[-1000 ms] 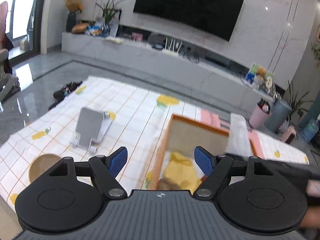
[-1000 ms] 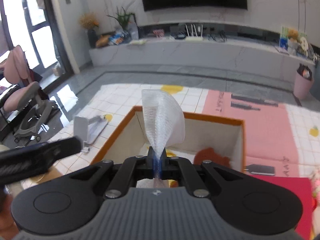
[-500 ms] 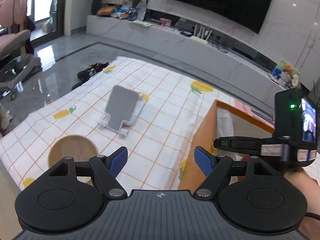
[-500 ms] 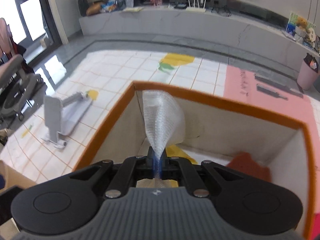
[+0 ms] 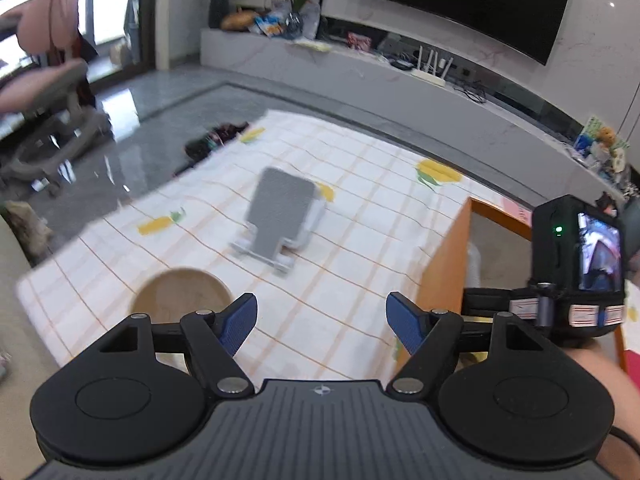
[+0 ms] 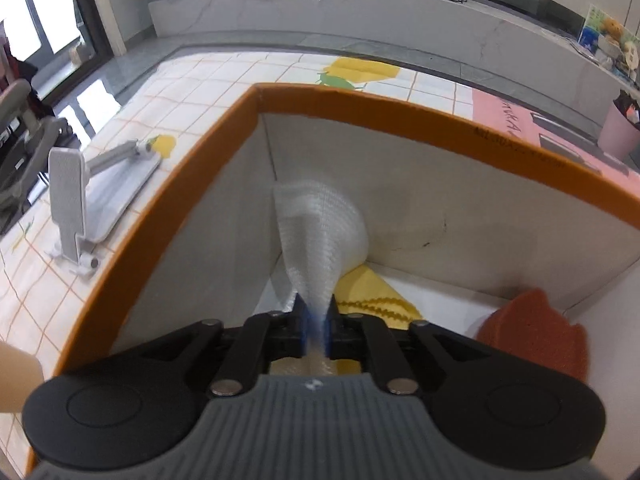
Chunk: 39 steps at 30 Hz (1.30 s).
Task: Organize soft objects
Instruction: 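Open the left tool over the box to drop the yellow cloth while the right tool releases the mesh cloth, then move both tools back over the bed toward the white towel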
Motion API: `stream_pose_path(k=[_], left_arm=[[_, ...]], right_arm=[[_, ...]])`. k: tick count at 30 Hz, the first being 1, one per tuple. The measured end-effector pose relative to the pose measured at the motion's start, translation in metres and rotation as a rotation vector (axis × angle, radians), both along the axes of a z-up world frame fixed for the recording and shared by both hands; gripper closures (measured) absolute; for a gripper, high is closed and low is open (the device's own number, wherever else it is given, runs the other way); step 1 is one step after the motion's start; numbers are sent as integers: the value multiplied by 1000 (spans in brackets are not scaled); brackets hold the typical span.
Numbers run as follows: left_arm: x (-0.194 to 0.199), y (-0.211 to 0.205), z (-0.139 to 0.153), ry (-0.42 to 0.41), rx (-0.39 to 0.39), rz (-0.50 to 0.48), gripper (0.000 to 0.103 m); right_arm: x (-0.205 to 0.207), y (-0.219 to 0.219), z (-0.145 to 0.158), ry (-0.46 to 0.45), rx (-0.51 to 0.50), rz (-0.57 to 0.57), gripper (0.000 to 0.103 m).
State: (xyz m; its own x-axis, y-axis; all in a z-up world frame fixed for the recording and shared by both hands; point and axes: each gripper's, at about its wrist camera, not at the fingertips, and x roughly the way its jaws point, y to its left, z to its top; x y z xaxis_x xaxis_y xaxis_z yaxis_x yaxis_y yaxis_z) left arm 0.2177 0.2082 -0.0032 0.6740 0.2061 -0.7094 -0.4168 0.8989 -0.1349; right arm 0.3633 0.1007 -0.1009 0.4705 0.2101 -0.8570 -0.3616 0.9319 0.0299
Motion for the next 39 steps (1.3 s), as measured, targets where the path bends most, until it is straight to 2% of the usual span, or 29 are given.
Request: stream_pose_path(k=[2,8,12,16,17,21,24,28,33,36,39], left_arm=[[-2,0,3,-8,13,3,17],[-2,-3,8,-16,26,-15,17],[-6,-4,14,-39,22,-25,17],[-13,-14,26,-80,3,-66,17],[-15,-21,30,-96,12,-85,17],[-20,-52,42,-129,102,-138,17],[-23,-76,48,-135,98,-227,17],[-29,-107,54,-166,85,-303,17],[-42,-144,56,-185,63,-418,17],[-50,-170,53,-200,76,-508,17],[-55,-190,49,-222,52,-579,17]], right_arm=[[-2,-1,5,-39,-58,-14,55],[-18,-15,27,-100,-47,64,33],[-27,-26,49,-140,-54,95,30],[-38,-40,70,-156,-24,93,21],[-48,-52,87,-169,5,78,20],[-71,-90,124,-199,20,35,17],[-94,-132,151,-227,44,-1,15],[-127,-196,177,-262,-2,-93,14],[-170,-282,192,-278,-23,-230,14],[-191,-331,187,-275,-27,-310,13],[-206,-377,172,-247,-36,-389,13]])
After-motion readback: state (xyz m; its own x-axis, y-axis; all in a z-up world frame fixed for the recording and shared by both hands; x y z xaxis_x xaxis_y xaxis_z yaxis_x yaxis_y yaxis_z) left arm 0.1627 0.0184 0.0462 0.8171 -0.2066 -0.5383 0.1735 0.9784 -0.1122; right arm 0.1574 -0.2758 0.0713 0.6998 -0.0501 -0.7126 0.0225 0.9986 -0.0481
